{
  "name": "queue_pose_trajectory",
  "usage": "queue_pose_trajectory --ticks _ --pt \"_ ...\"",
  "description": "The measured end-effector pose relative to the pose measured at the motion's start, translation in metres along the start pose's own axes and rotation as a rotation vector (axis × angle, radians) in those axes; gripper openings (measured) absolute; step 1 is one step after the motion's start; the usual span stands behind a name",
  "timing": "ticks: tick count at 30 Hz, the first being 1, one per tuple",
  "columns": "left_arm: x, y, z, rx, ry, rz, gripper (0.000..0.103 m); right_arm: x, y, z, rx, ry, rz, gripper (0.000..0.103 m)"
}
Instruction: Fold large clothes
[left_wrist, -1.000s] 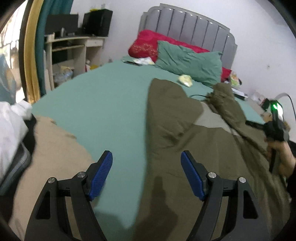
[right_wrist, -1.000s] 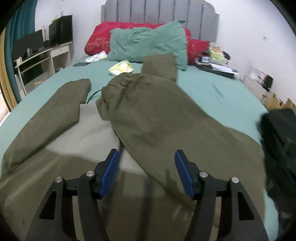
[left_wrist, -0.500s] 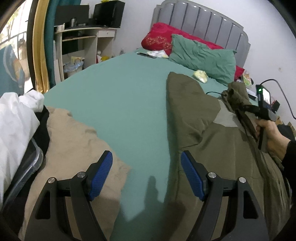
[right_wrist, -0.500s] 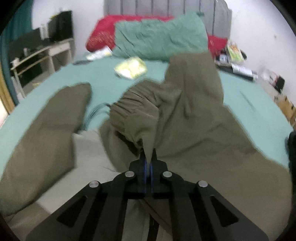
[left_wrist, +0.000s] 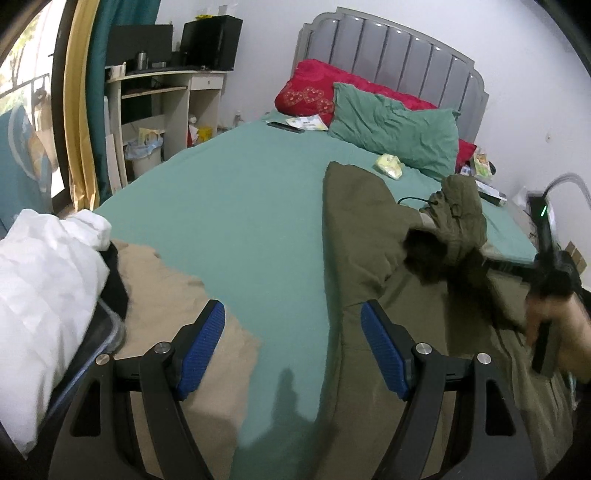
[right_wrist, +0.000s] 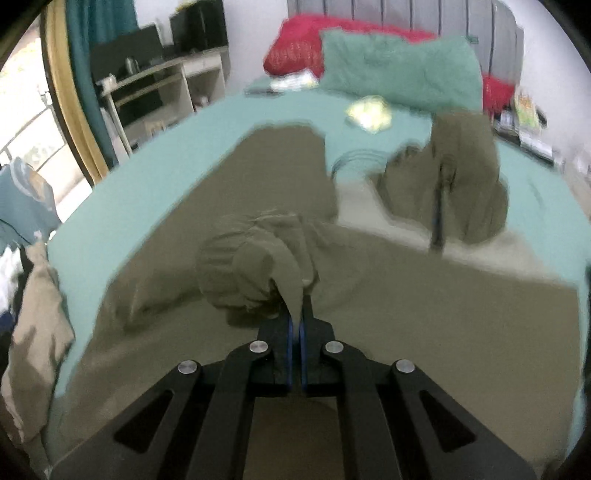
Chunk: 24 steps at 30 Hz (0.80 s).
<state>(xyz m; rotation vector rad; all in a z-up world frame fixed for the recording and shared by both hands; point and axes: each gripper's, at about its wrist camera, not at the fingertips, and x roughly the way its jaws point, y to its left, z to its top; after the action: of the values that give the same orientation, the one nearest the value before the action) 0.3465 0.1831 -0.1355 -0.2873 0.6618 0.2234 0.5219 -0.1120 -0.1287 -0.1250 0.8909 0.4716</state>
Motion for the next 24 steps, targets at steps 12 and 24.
queue_pose_trajectory --ticks 12,24 --pt "-0.003 0.035 -0.002 -0.076 0.054 0.041 0.079 -0.012 0.010 0.018 0.001 -0.040 -0.046 0.084" --pt "0.045 0.035 -0.010 -0.068 0.095 0.111 0.079 0.112 0.049 0.172 0.068 -0.039 -0.028 0.086"
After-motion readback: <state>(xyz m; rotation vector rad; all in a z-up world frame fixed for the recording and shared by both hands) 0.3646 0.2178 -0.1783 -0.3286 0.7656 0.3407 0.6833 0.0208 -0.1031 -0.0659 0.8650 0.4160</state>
